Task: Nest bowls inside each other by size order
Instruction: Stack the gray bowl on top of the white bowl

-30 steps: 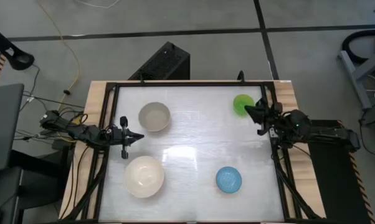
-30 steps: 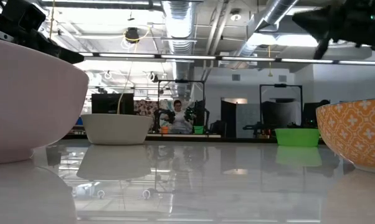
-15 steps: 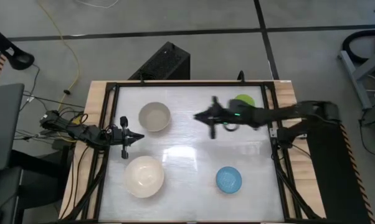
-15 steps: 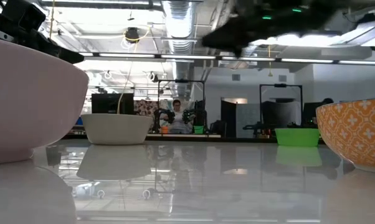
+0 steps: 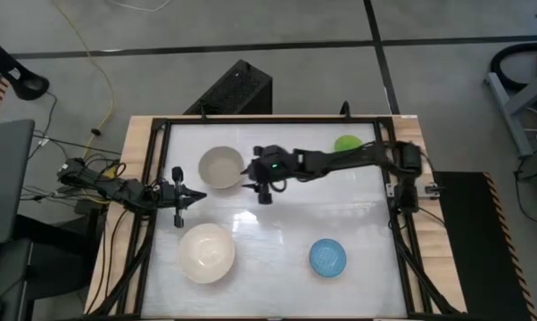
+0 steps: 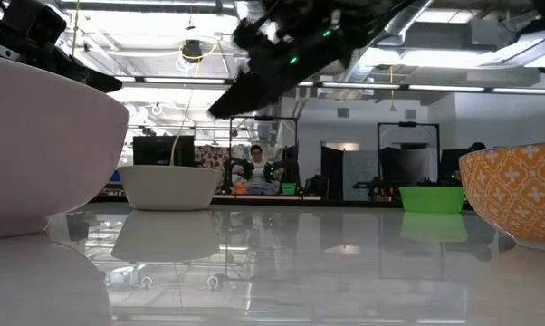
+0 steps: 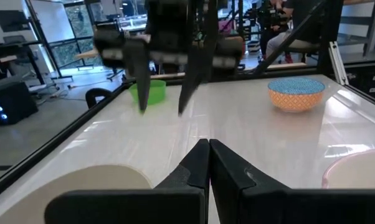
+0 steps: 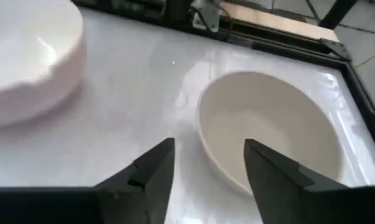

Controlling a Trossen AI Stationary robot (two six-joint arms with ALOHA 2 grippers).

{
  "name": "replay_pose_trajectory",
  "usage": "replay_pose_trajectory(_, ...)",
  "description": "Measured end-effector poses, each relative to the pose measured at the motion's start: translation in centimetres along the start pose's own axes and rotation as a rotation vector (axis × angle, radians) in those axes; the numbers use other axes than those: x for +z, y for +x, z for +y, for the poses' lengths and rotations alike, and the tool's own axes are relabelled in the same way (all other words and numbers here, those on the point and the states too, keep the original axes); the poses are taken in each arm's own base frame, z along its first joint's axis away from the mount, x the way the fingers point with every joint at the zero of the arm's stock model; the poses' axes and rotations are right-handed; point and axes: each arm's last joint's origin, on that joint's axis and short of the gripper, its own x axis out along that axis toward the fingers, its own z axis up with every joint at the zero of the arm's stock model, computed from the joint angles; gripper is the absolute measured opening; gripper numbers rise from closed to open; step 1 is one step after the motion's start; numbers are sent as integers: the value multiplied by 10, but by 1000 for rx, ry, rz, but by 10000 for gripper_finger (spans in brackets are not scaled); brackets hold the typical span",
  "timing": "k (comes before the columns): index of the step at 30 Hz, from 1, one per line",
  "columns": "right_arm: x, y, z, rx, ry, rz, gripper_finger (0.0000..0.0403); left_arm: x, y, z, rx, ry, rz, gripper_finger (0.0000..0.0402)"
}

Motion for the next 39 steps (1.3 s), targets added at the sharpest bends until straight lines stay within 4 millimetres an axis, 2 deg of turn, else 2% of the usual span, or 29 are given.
replay_pose_trajectory(7, -8, 48, -4, 17, -116, 87, 231, 0, 0, 0, 0, 0, 0, 0)
replay_pose_trajectory(12, -5, 63, -9, 35, -201, 133, 231, 0, 0, 0, 0, 0, 0, 0)
replay_pose_trajectory(18, -14, 82, -9, 84, -244, 237, 231, 0, 0, 0, 0, 0, 0, 0)
replay_pose_trajectory(23, -30, 101, -13, 47, -289, 294, 225, 0, 0, 0, 0, 0, 0, 0)
replay_pose_trajectory(26, -33, 108, -15, 39, -316, 306, 202, 0, 0, 0, 0, 0, 0, 0)
replay_pose_trajectory(28, -32, 108, -14, 32, -321, 305, 172, 0, 0, 0, 0, 0, 0, 0)
replay_pose_trajectory(34, -31, 104, -14, 41, -310, 325, 30, 0, 0, 0, 0, 0, 0, 0)
replay_pose_trajectory(35, -28, 101, -14, 43, -307, 330, 19, 0, 0, 0, 0, 0, 0, 0)
replay_pose_trajectory(39, -21, 88, -17, -8, -237, 391, 20, 0, 0, 0, 0, 0, 0, 0)
